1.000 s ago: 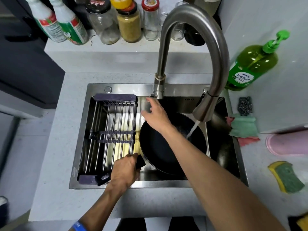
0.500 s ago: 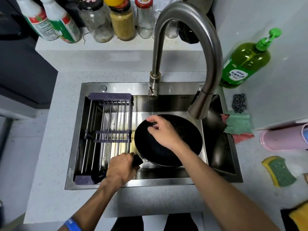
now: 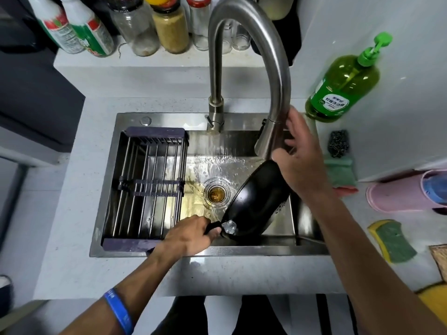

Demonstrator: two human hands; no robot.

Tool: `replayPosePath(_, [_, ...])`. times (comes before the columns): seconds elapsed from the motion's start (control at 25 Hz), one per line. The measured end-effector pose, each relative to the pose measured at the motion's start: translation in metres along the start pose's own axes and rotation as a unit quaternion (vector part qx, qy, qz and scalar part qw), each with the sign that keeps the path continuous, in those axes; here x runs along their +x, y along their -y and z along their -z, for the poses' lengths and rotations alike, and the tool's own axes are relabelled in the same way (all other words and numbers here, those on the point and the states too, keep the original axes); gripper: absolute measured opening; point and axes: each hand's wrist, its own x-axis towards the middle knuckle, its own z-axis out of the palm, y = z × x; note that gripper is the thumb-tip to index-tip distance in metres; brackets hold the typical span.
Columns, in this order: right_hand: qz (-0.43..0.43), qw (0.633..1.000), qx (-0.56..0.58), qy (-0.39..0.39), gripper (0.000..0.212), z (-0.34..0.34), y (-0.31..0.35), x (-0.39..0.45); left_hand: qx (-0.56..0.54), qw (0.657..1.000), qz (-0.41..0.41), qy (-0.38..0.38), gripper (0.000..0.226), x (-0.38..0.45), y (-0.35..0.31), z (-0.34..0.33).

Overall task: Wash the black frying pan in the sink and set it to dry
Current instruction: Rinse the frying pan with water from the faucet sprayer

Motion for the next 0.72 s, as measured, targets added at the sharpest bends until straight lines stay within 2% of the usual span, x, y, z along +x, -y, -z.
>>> replayPosePath(0.12, [0.015,0.999,-0.002,0.052,0.062,-0.003,0.015,-0.006,0.042,0.999,-0.009,-0.028,0.051,-0.007,-0.007,-0.003])
replayPosePath(0.24, [0.032,0.969,-0.068,0.234,0.076,-0.038,0.023,-0.02,0.093,0.993,-0.004,-0.075,0.05,-0.014,-0.019,-0.004])
replayPosePath(0.28, [0.055,0.948,-0.11,0.293,0.074,-0.049,0.021,-0.022,0.107,0.99,0.002,-0.091,0.05,-0.017,-0.023,-0.006])
replayPosePath(0.32, [0.079,0.937,-0.139,0.311,0.067,-0.055,0.014,-0.023,0.119,0.987,0.005,-0.108,0.049,-0.02,-0.026,-0.008])
replayPosePath(0.36, [0.086,0.946,-0.158,0.269,0.06,-0.052,-0.001,-0.022,0.119,0.985,0.008,-0.124,0.048,-0.021,-0.028,-0.011])
replayPosePath(0.4, [0.062,0.965,-0.184,0.178,0.056,-0.041,-0.02,-0.023,0.107,0.985,0.014,-0.137,0.047,-0.023,-0.028,-0.013])
replayPosePath(0.44, [0.002,0.973,-0.22,0.073,0.057,-0.023,-0.042,-0.024,0.085,0.985,0.02,-0.15,0.045,-0.024,-0.027,-0.016])
replayPosePath(0.48, [-0.089,0.966,-0.244,-0.011,0.063,-0.001,-0.063,-0.028,0.067,0.984,0.027,-0.162,0.044,-0.026,-0.029,-0.018])
replayPosePath(0.52, [-0.195,0.95,-0.237,-0.057,0.069,0.023,-0.08,-0.034,0.056,0.983,0.031,-0.173,0.044,-0.029,-0.032,-0.019])
replayPosePath(0.6, [-0.367,0.91,-0.18,-0.076,0.066,0.064,-0.113,-0.044,0.053,0.977,0.029,-0.205,0.047,-0.033,-0.045,-0.018])
replayPosePath(0.64, [-0.398,0.901,-0.156,-0.068,0.058,0.078,-0.125,-0.045,0.054,0.973,0.027,-0.221,0.048,-0.036,-0.052,-0.014])
replayPosePath(0.72, [-0.376,0.912,-0.14,-0.082,0.045,0.097,-0.138,-0.042,0.072,0.969,0.028,-0.236,0.043,-0.037,-0.064,0.002])
